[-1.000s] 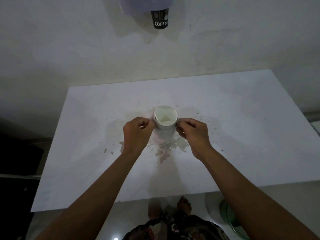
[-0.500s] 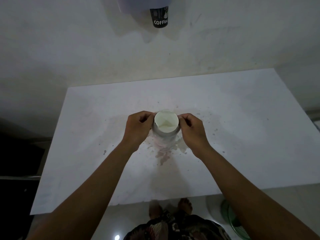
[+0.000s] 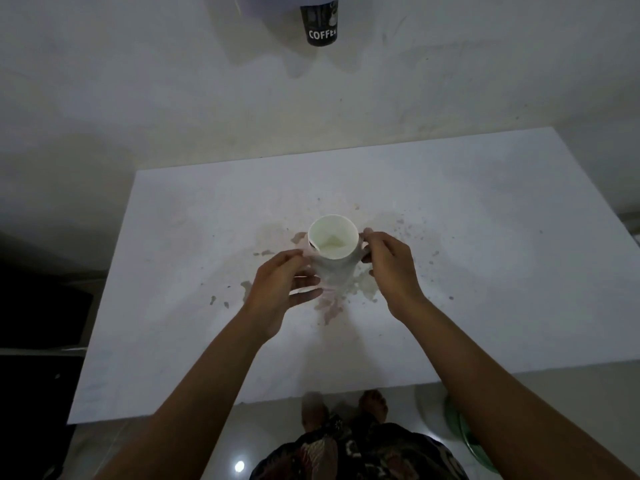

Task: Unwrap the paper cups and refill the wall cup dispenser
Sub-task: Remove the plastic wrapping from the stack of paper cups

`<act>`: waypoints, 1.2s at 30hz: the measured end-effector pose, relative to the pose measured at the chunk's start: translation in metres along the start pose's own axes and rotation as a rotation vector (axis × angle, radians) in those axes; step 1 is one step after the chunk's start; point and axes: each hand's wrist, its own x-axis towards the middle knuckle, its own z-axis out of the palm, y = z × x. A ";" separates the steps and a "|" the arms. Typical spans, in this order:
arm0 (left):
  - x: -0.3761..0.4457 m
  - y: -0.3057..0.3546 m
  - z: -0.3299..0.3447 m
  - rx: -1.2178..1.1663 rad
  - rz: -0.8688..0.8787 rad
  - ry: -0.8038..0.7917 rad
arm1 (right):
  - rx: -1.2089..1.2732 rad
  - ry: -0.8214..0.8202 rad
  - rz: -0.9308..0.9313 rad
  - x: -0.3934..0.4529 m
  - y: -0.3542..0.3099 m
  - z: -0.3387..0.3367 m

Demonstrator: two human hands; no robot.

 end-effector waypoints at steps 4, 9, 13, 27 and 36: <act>0.000 -0.003 0.003 -0.025 0.089 0.023 | 0.281 -0.120 0.124 -0.010 0.000 -0.001; 0.007 -0.003 0.003 0.006 0.119 0.075 | 0.356 -0.079 0.022 -0.011 0.008 0.005; 0.010 -0.017 0.001 0.083 0.175 0.124 | -0.054 0.022 -0.301 -0.013 0.026 0.007; 0.041 -0.025 -0.006 0.620 0.408 0.199 | -0.402 0.023 -0.827 -0.025 0.019 0.017; 0.026 -0.013 -0.015 0.869 1.275 0.050 | -0.354 -0.003 -0.773 -0.017 0.022 0.029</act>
